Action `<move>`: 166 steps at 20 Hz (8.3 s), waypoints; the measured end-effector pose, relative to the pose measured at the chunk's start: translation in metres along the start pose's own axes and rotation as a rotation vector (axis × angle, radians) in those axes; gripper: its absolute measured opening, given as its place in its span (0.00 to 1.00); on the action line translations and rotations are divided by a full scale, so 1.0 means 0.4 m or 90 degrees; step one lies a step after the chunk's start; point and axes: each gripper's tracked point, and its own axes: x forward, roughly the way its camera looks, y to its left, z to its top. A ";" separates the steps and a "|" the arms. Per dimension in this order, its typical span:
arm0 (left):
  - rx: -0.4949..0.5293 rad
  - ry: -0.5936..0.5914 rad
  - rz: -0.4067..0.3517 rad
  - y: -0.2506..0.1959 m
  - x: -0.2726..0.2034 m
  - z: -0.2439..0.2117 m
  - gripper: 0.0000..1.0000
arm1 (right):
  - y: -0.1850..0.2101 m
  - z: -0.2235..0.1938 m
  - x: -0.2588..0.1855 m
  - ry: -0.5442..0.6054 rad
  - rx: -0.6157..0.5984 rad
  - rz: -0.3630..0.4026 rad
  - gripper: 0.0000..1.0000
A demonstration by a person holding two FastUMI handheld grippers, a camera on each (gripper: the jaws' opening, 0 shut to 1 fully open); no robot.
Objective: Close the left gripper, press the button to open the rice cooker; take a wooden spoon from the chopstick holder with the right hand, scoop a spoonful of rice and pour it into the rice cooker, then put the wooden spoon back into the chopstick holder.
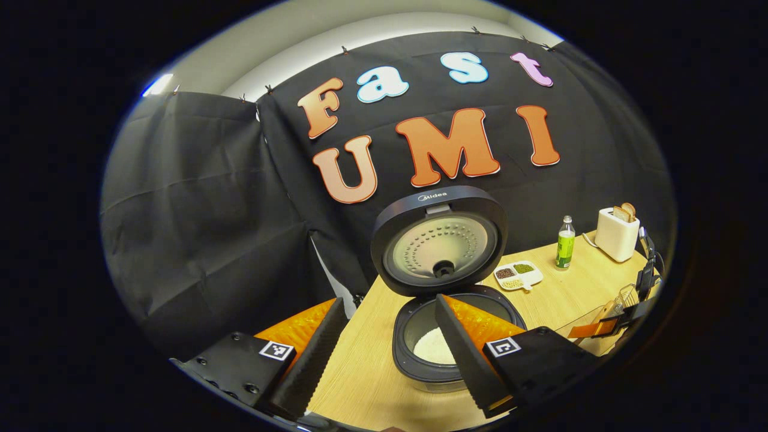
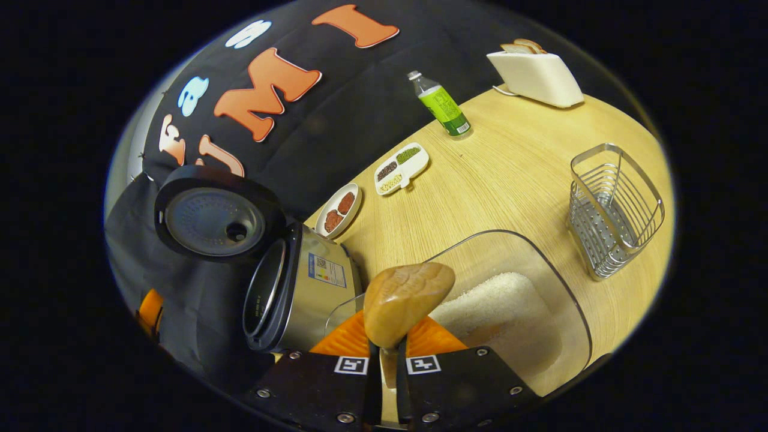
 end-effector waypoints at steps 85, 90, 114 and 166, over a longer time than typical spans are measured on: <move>-0.082 0.006 0.181 0.315 -0.072 -0.125 1.00 | 0.764 0.086 0.094 -0.228 -0.736 0.148 0.09; -0.081 0.010 0.181 0.305 -0.070 -0.130 0.94 | 0.783 0.052 0.070 -0.248 -0.804 0.185 0.09; -0.058 0.006 0.127 0.114 -0.066 -0.069 0.94 | 0.559 0.272 -0.111 -0.214 -0.466 0.208 0.10; -0.068 -0.032 0.054 -0.053 0.084 0.255 1.00 | -0.376 0.520 -0.340 -0.185 -0.235 -0.248 0.51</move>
